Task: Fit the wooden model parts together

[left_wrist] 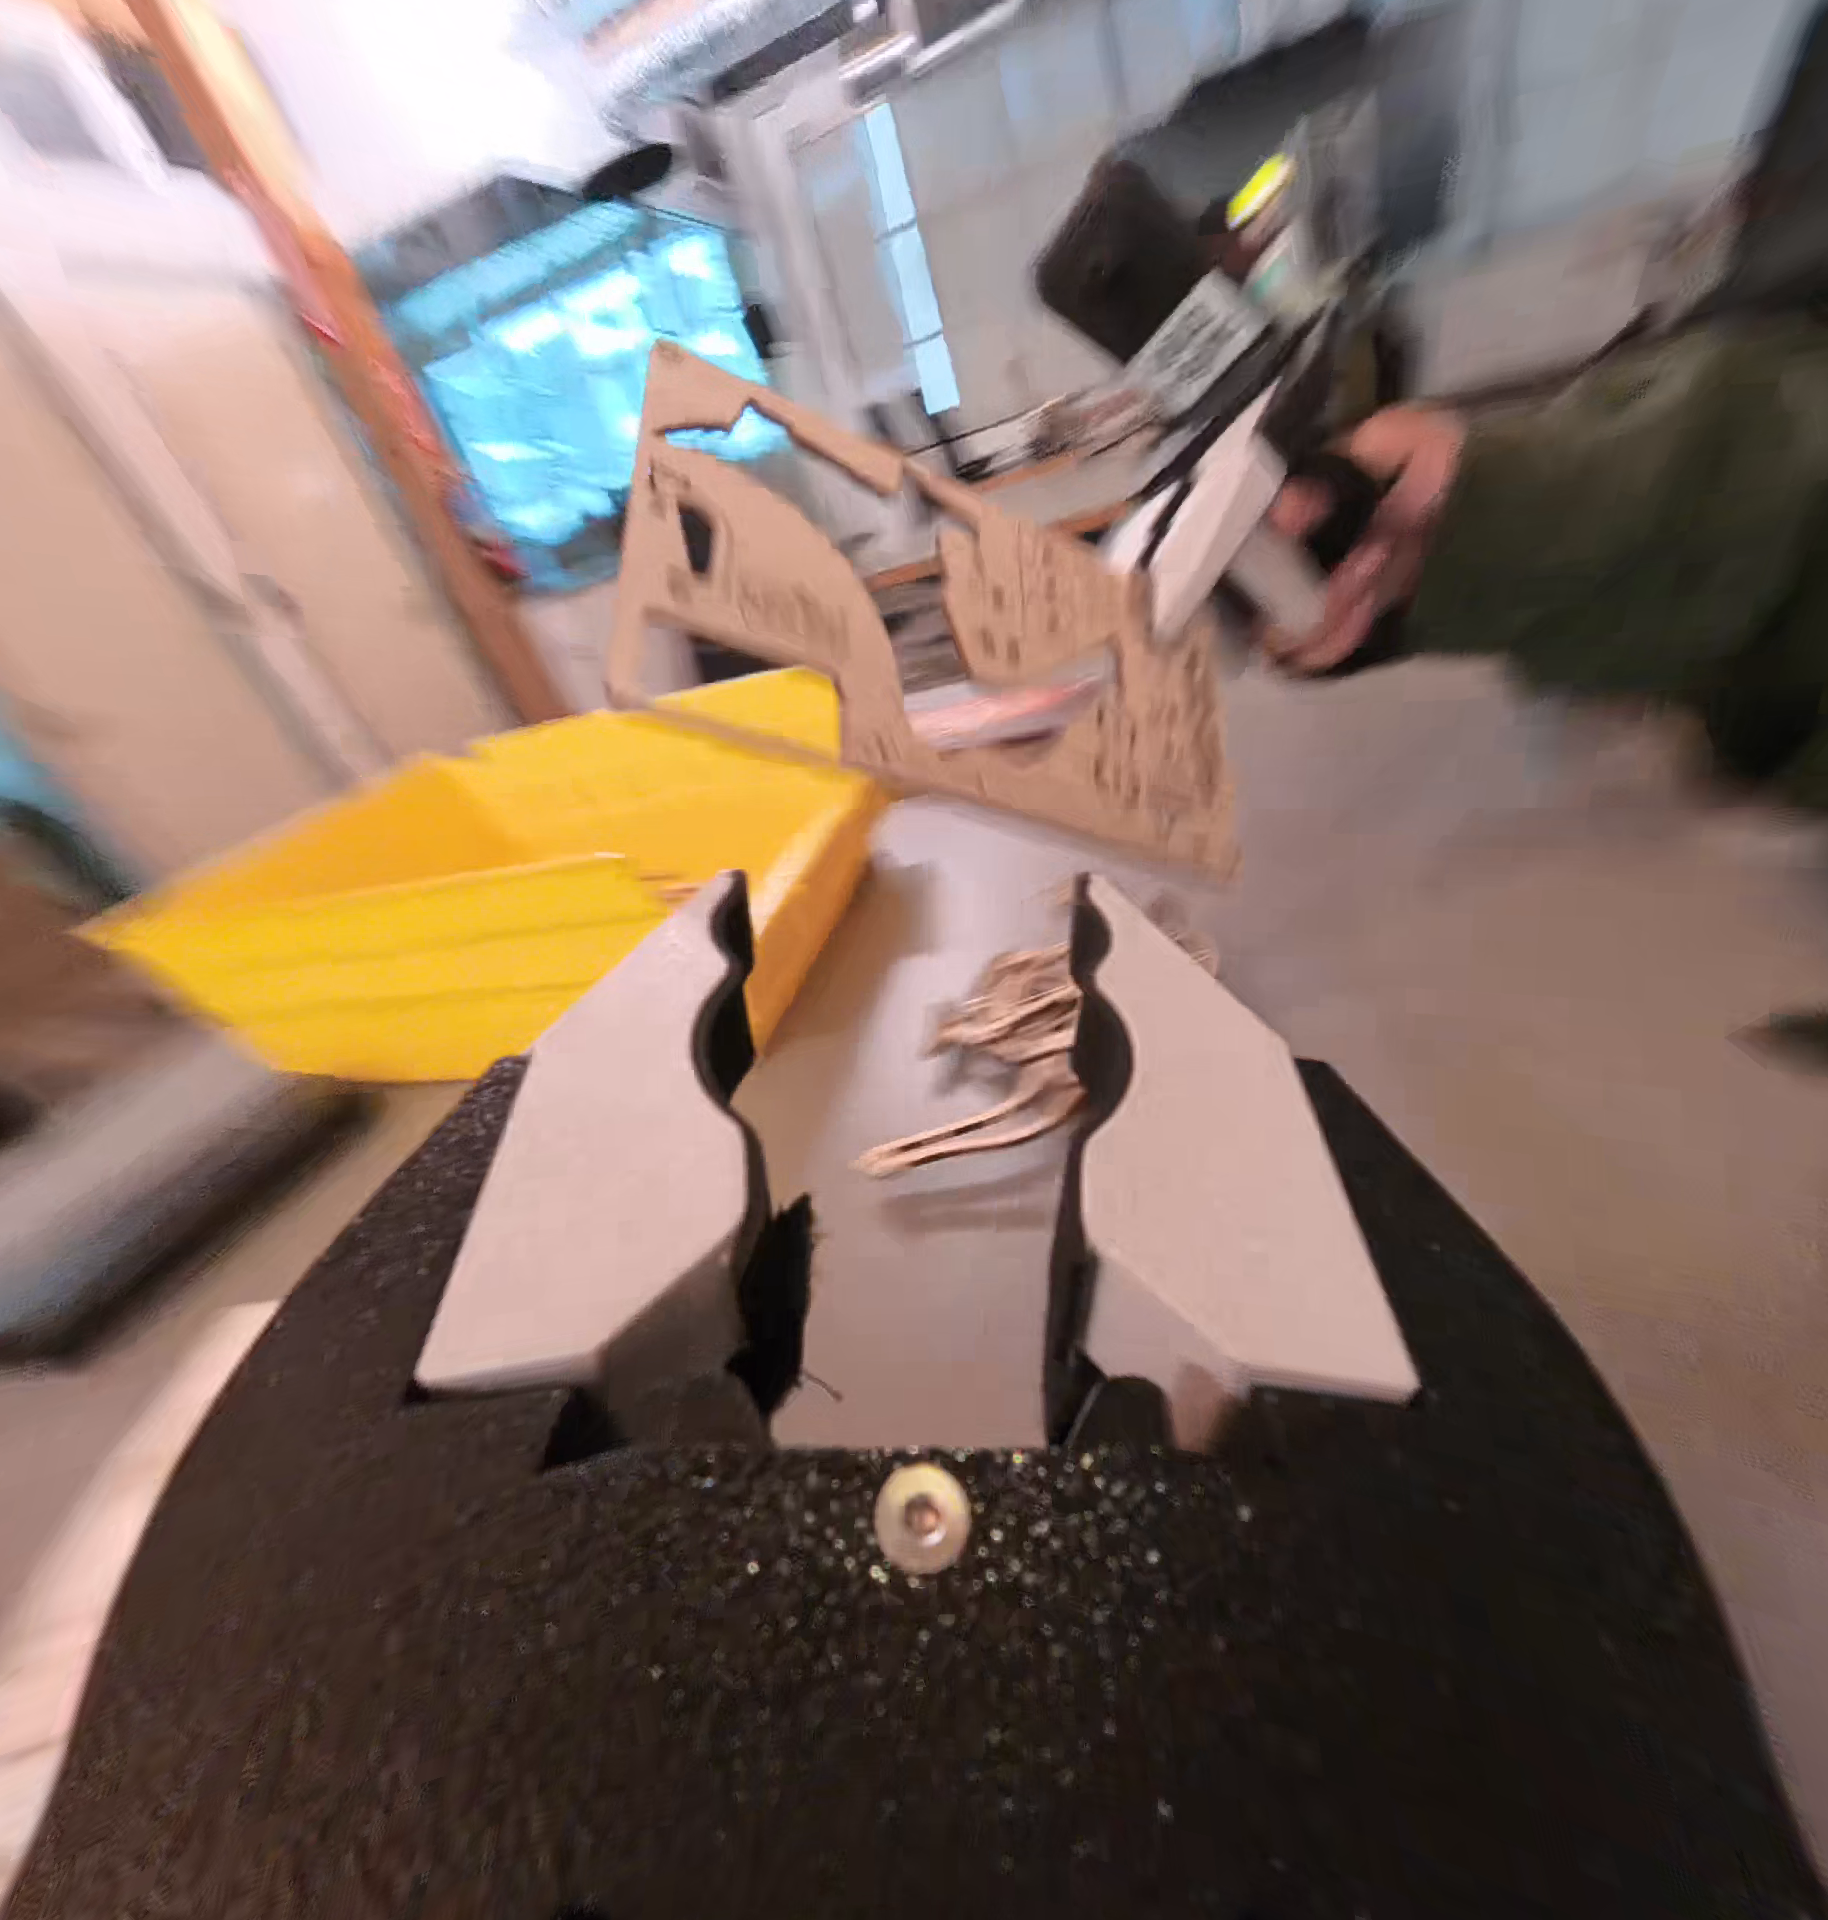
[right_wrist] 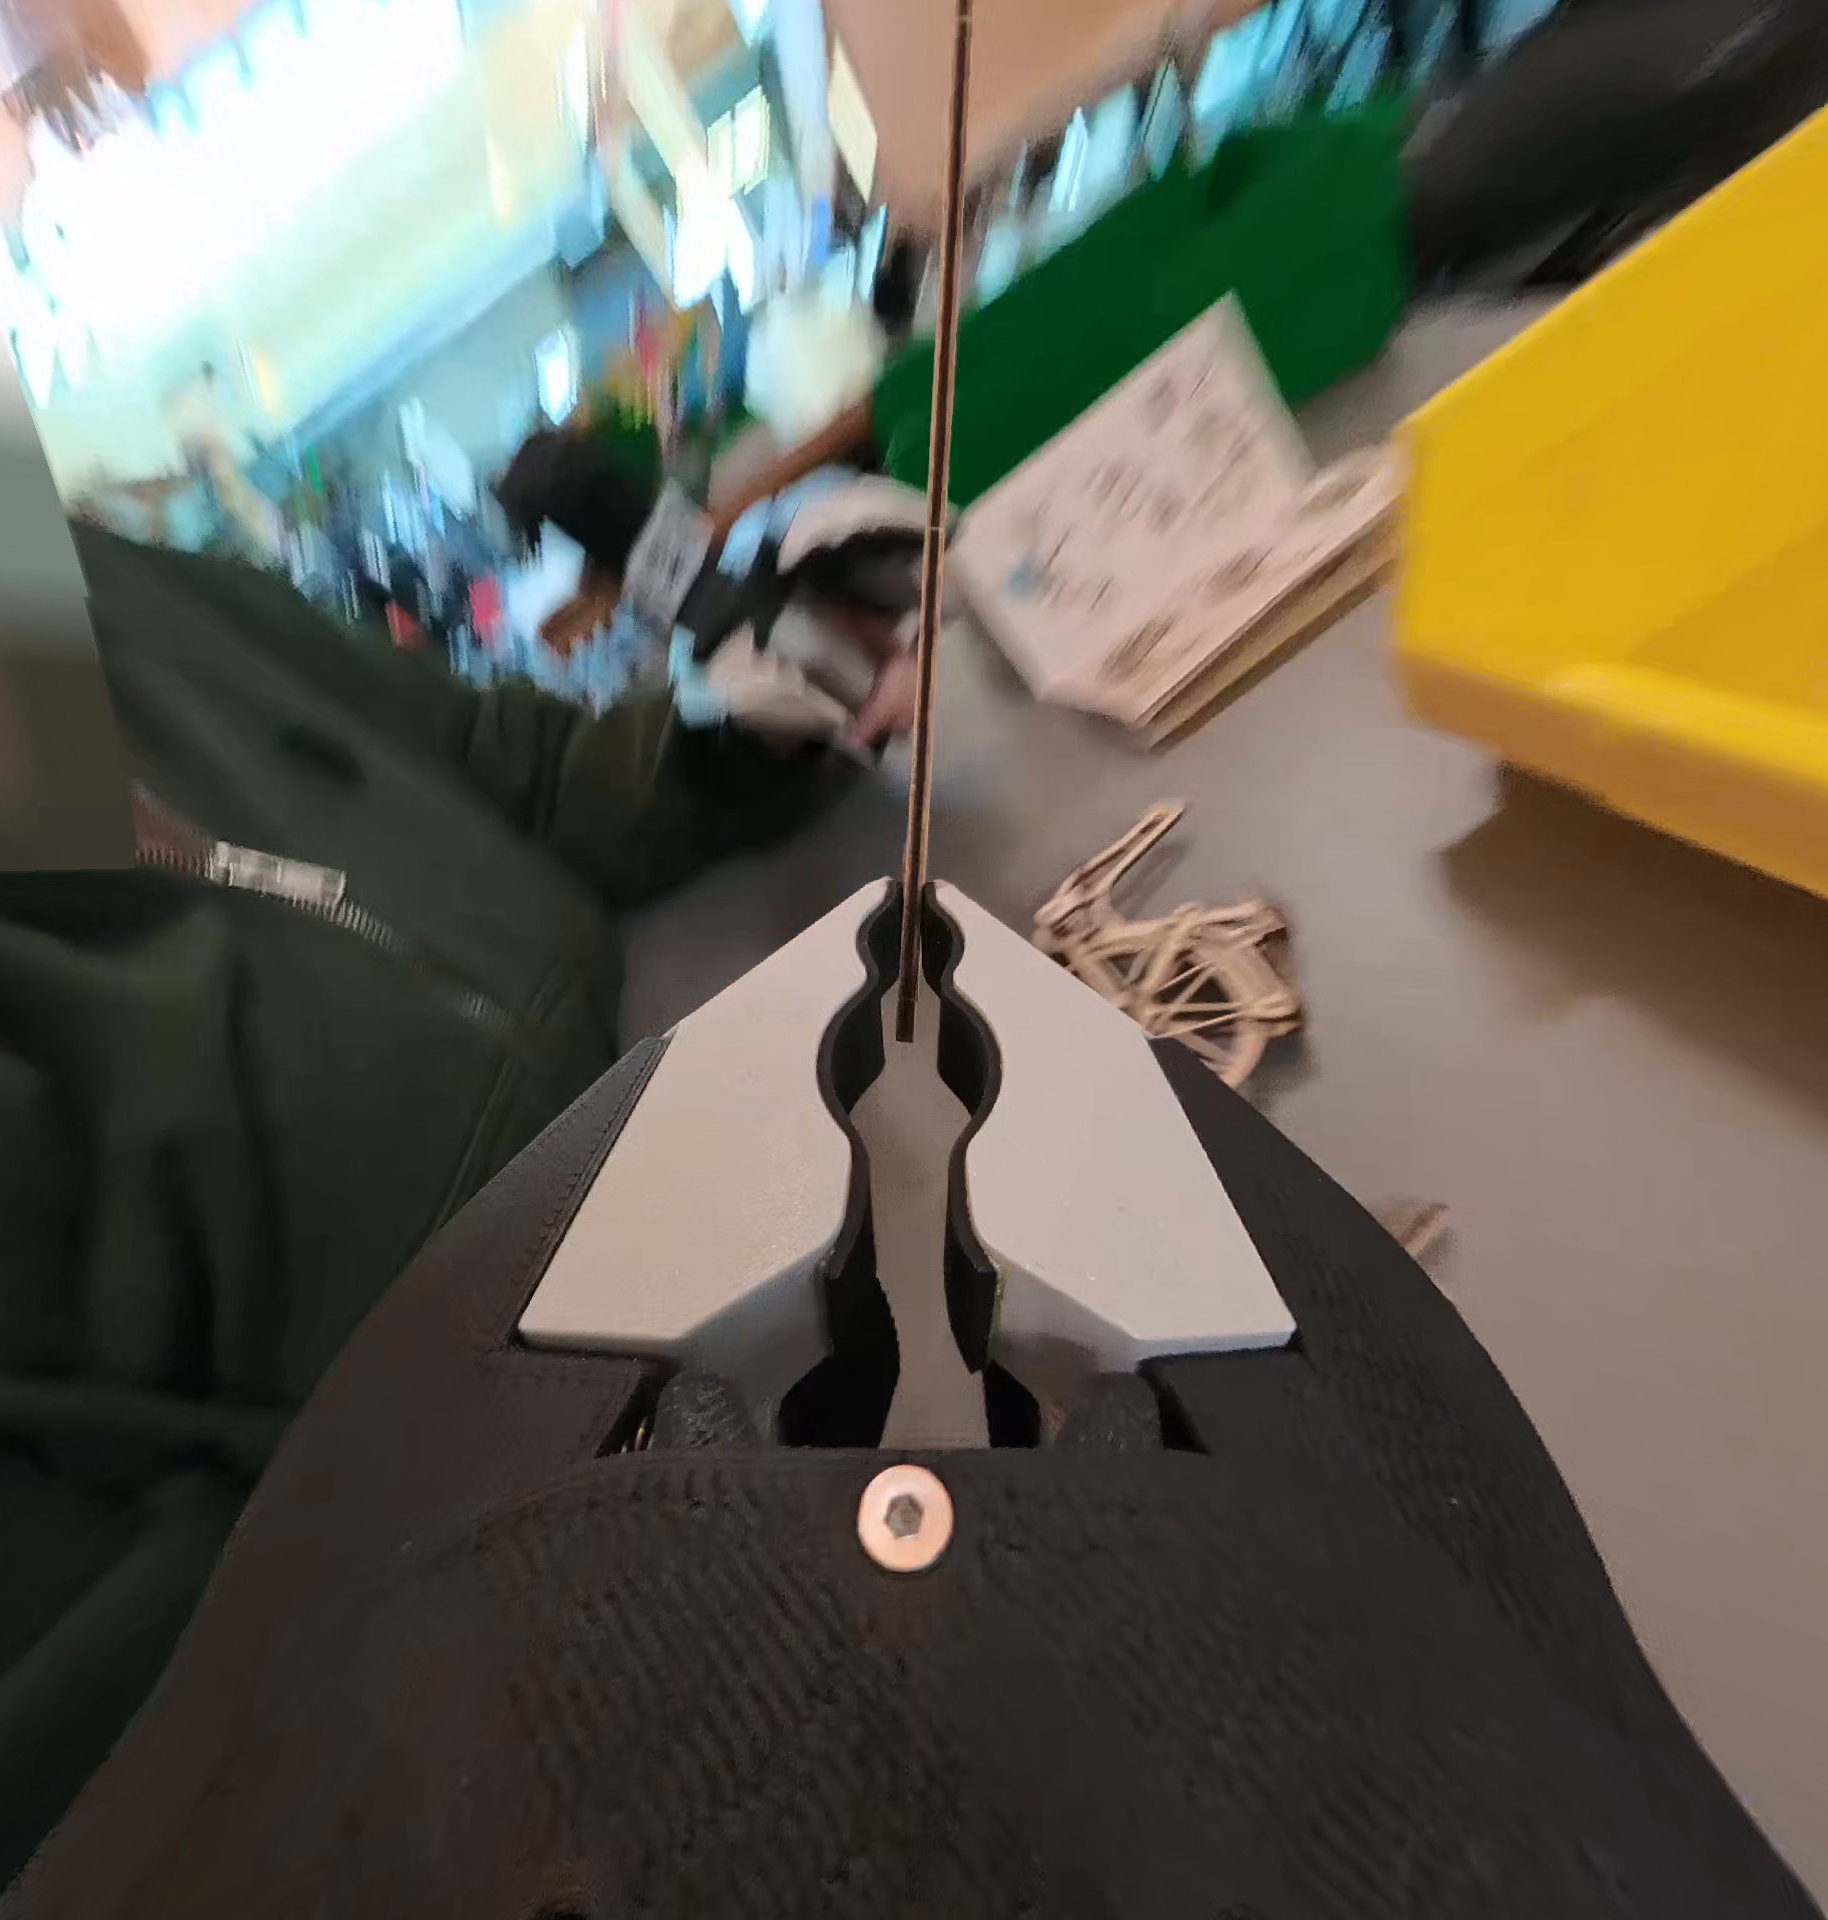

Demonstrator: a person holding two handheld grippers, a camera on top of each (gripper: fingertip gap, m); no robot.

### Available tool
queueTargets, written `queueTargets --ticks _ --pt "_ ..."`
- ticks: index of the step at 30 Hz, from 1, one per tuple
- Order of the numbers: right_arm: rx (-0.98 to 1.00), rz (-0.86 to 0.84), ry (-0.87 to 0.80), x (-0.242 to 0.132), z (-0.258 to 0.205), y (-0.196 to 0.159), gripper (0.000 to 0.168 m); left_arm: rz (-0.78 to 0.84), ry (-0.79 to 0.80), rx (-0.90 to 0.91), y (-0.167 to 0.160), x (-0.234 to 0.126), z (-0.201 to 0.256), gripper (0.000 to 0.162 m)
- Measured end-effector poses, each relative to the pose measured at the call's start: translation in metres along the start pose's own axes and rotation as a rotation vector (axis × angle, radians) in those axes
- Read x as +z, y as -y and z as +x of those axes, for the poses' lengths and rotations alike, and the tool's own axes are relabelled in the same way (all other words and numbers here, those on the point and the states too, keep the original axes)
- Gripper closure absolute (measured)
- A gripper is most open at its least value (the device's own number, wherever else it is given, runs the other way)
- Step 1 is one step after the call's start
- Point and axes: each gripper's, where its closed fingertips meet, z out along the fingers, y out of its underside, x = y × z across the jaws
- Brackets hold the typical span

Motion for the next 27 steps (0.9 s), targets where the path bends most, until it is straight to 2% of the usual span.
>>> queueTargets --ticks 2,5,7,9,10,12,13,14,16,18,19,22,24,26,27 --pt "-0.029 -0.148 0.018 0.01 -0.013 -0.008 0.167 0.037 -0.102 -0.178 0.007 -0.001 0.006 0.098" --pt "-0.069 -0.324 0.051 0.019 -0.028 -0.015 0.167 0.04 -0.23 -0.361 0.007 -0.002 0.014 0.102" --pt "-0.086 -0.395 0.059 0.022 -0.032 -0.014 0.167 0.018 -0.39 -0.454 0.004 -0.004 0.031 0.121" --pt "-0.1 -0.427 0.05 0.023 -0.031 -0.01 0.167 0.007 -0.573 -0.541 0.005 -0.009 0.051 0.148" --pt "-0.107 -0.42 0.033 0.023 -0.029 -0.005 0.167 0.007 -0.551 -0.57 0.003 -0.007 0.049 0.161" --pt "-0.108 -0.301 -0.053 0.026 -0.016 0.018 0.164 0.085 -0.413 -0.559 0.009 -0.008 0.03 0.162" --pt "-0.106 -0.185 -0.091 0.027 -0.011 0.036 0.15 0.144 -0.368 -0.574 0.019 -0.01 0.02 0.162" --pt "-0.109 -0.035 -0.116 0.026 -0.009 0.058 0.143 0.222 -0.332 -0.599 0.031 -0.014 0.01 0.162" --pt "-0.124 0.323 -0.142 0.02 -0.013 0.099 0.141 0.371 -0.223 -0.637 0.046 -0.025 -0.013 0.162" --pt "-0.073 0.576 -0.164 0.022 -0.014 0.113 0.139 0.468 -0.135 -0.653 0.053 -0.034 -0.029 0.162" --pt "-0.03 0.637 -0.16 0.032 -0.012 0.11 0.138 0.507 -0.114 -0.66 0.056 -0.037 -0.033 0.162" --pt "0.136 0.595 -0.044 0.088 -0.012 0.088 0.127 0.569 -0.078 -0.658 0.061 -0.041 -0.035 0.162" --pt "0.2 0.569 0.048 0.115 -0.017 0.08 0.128 0.575 -0.084 -0.659 0.061 -0.04 -0.033 0.162" --pt "0.219 0.568 0.127 0.13 -0.024 0.079 0.137 0.566 -0.088 -0.659 0.06 -0.038 -0.03 0.162" --pt "0.199 0.558 0.141 0.134 -0.026 0.078 0.149 0.557 -0.087 -0.66 0.059 -0.037 -0.029 0.162"
